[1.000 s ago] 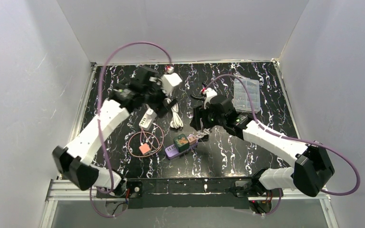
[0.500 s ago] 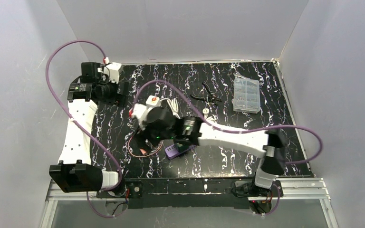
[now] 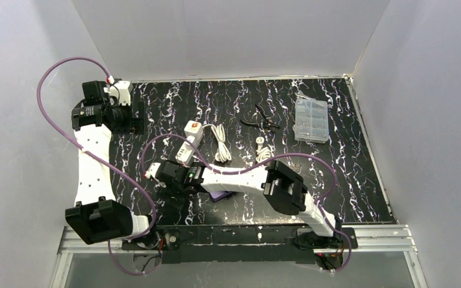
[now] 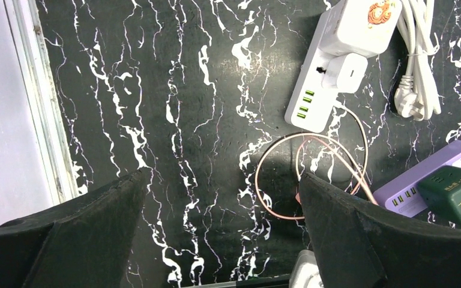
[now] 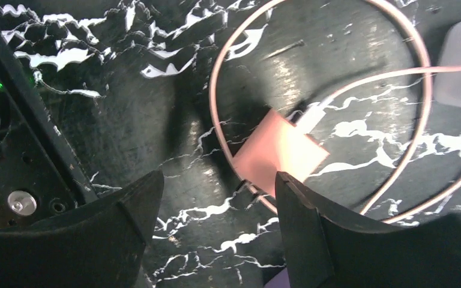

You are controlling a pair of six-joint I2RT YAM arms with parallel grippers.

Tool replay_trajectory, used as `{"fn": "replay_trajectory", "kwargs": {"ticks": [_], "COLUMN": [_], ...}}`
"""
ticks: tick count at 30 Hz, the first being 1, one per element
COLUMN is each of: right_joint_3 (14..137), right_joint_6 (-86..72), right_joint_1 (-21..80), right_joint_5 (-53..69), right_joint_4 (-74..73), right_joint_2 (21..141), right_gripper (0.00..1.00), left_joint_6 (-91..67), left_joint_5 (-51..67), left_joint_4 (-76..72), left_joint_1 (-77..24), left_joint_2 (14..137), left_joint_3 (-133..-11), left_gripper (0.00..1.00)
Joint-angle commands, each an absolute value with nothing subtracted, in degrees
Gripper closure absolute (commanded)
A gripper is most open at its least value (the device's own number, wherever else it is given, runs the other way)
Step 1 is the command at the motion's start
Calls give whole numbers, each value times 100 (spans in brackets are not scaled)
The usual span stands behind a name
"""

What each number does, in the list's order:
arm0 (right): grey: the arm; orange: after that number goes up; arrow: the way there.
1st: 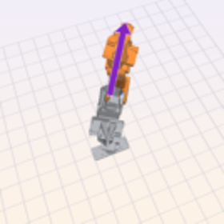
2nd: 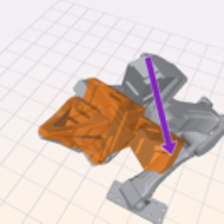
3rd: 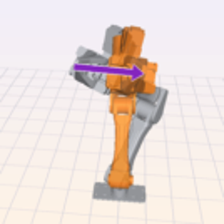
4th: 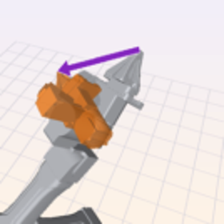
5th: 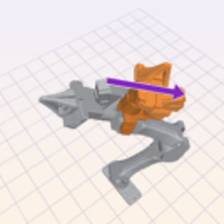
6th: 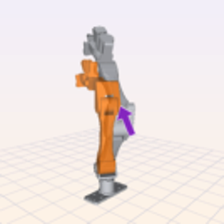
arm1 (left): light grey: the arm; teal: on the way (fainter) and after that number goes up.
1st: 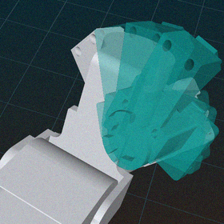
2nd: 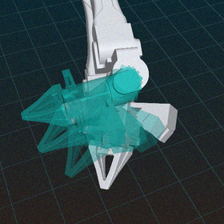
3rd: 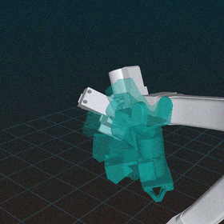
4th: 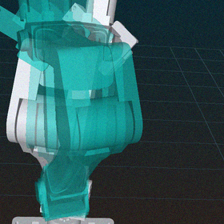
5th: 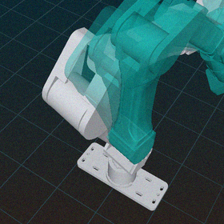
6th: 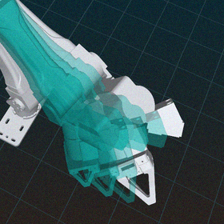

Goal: Insert the plug
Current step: Pick up the plug from the center of the board.

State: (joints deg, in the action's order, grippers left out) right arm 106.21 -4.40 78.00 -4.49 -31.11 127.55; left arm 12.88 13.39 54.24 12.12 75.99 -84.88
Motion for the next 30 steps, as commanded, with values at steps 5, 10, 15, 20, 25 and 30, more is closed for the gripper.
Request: {"fn": "replay_trajectory", "kwargs": {"ticks": [5,10,15,20,25,30], "right_joint_3": [11030,11017,11187,11329,11398,11576], "right_joint_6": [-663,-752,-874,-921,-1072,-1012], "right_joint_1": [7756,7737,7691,7652,7506,7383], "right_joint_5": [-1574,-1855,-1657,-1279,-1123,-1008], "right_joint_4": [-3187,-3203,-3244,-3277,-3287,-3378], "right_joint_2": [12777,12806,13016,13170,13306,13350], "right_gripper": [23,23,22,22,27,52], "left_joint_6": [1268,1287,1276,1306,1295,1379], "left_joint_5": [1551,1591,1609,1620,1732,1973], "left_joint_4": [5527,5474,5448,5447,5426,5487], "left_joint_1": [1300,1305,1330,1401,1437,1435], "left_joint_2": [7621,7647,7688,7753,7718,7591], "left_joint_3": [-8566,-8483,-8522,-8557,-8548,-8467], "left_gripper": [2,2,2,2,1,1]}}
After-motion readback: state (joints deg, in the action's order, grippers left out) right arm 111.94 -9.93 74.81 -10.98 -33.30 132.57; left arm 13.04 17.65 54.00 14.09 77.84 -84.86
